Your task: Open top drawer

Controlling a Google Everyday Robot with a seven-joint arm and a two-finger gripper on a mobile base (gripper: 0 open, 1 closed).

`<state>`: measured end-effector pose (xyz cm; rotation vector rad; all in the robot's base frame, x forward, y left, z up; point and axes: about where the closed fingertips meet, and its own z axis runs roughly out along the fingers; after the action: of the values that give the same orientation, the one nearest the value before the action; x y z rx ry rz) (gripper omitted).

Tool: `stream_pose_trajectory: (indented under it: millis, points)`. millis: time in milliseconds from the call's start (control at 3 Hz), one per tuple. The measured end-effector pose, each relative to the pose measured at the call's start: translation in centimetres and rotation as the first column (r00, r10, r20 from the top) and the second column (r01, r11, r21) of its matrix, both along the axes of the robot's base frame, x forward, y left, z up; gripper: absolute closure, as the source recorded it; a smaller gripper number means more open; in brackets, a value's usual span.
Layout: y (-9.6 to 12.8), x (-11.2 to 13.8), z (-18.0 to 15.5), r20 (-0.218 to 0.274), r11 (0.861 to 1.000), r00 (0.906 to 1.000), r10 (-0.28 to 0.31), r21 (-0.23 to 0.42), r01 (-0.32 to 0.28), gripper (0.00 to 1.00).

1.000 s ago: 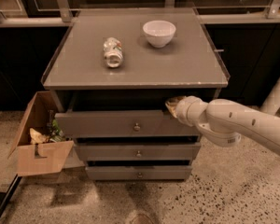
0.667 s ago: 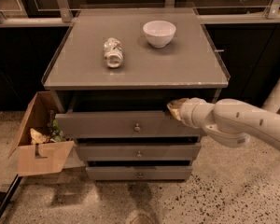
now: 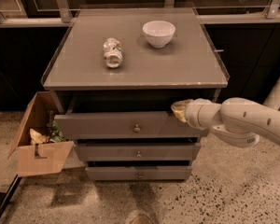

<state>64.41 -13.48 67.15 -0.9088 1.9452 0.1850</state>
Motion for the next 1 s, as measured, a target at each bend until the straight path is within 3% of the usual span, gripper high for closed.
stream_pose_trajectory:
  millis: [667,1000]
  points:
    - [-0.7,2.6,0.2,0.005,0.998,0.9982,-0.059,0.036,0.059,1.0]
    - [1.5,3.2,-1.5,-0.079,1.0,0.9969,-0.005,0.008,0.005,1.0]
